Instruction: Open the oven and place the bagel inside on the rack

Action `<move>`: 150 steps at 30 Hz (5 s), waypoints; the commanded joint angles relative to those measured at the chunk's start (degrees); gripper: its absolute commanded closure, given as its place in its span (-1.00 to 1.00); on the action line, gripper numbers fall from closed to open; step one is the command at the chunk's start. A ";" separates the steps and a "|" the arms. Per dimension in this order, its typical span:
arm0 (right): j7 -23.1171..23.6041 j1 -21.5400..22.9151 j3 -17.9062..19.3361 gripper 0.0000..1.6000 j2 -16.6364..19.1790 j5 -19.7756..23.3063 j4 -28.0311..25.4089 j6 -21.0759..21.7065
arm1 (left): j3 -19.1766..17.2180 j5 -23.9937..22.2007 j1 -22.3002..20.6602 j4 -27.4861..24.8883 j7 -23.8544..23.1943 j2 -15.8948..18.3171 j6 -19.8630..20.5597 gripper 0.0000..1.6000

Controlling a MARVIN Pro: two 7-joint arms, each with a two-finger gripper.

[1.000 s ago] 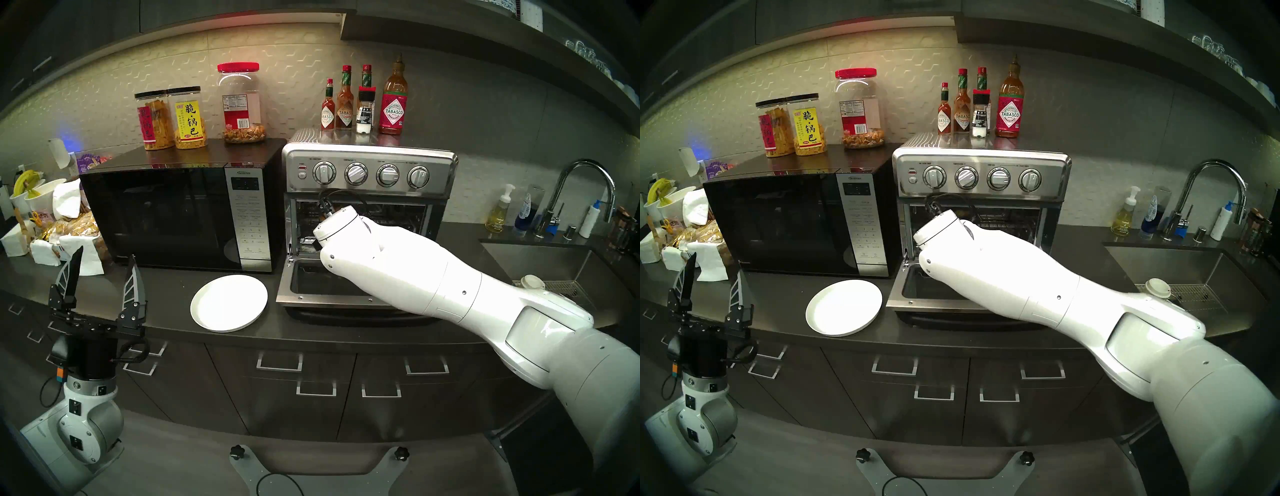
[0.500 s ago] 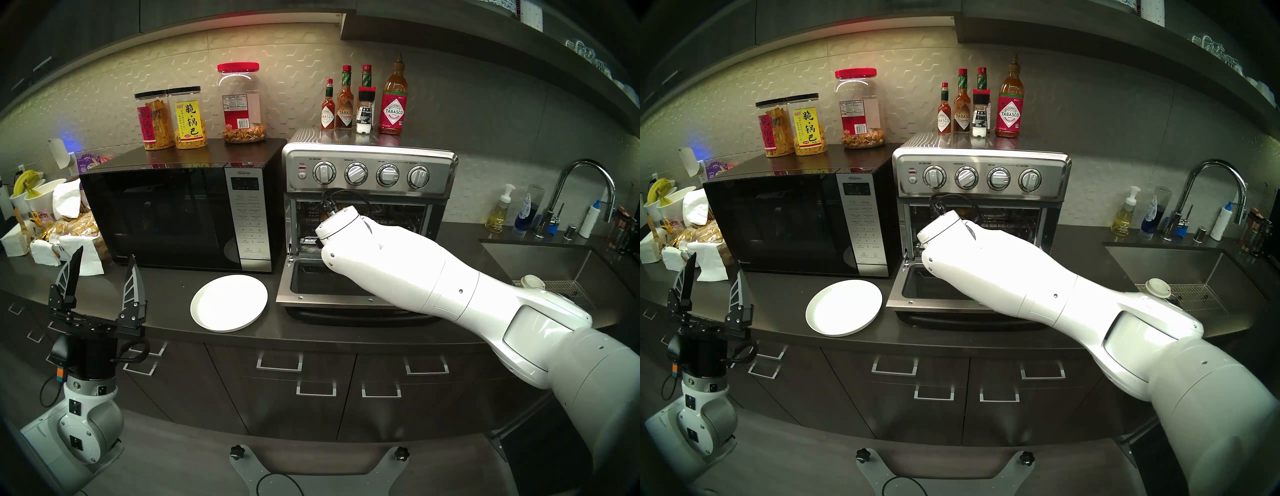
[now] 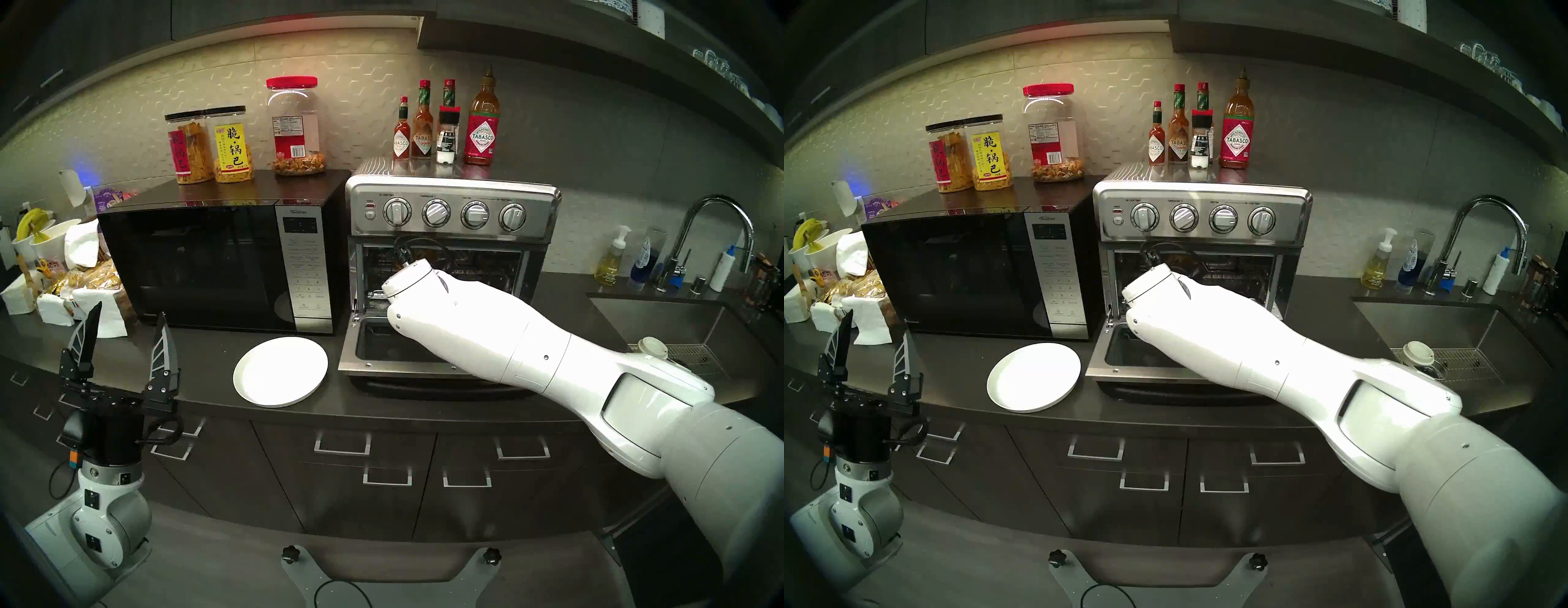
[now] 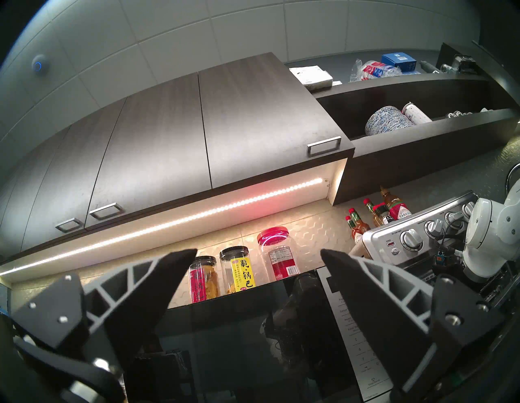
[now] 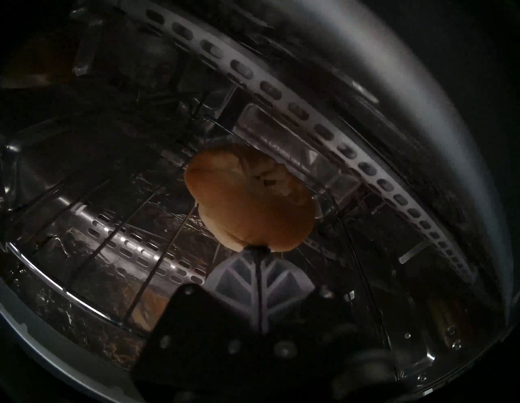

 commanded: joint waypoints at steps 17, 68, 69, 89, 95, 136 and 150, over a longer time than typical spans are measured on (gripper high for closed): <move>-1.83 0.64 0.97 -1.00 0.09 0.06 -3.67 2.89 | -0.54 -0.03 0.14 -0.73 0.07 0.00 -0.01 -1.00; 1.07 -19.96 12.62 -0.55 28.54 7.30 -42.06 5.82 | -0.27 0.05 -0.17 -0.49 0.07 0.01 -0.10 -1.00; 1.00 -20.91 13.13 -0.58 28.84 7.11 -42.52 5.76 | -0.27 0.05 -0.18 -0.49 0.07 0.01 -0.10 -1.00; 8.53 -36.21 22.91 -1.00 42.58 7.49 -53.18 -2.50 | -0.19 0.05 -0.25 -0.42 0.06 0.02 -0.10 -1.00; 13.65 -40.05 23.84 -1.00 47.10 8.00 -52.13 -7.17 | -0.17 0.06 -0.28 -0.40 0.06 0.02 -0.10 -1.00; 25.76 -60.07 21.55 -1.00 66.19 -2.74 -58.05 -38.50 | -0.01 0.07 -0.45 -0.26 0.05 0.03 -0.11 -1.00; 24.78 -63.44 20.47 -1.00 67.38 -9.82 -56.57 -51.06 | 0.03 0.07 -0.51 -0.23 0.04 0.02 -0.10 -1.00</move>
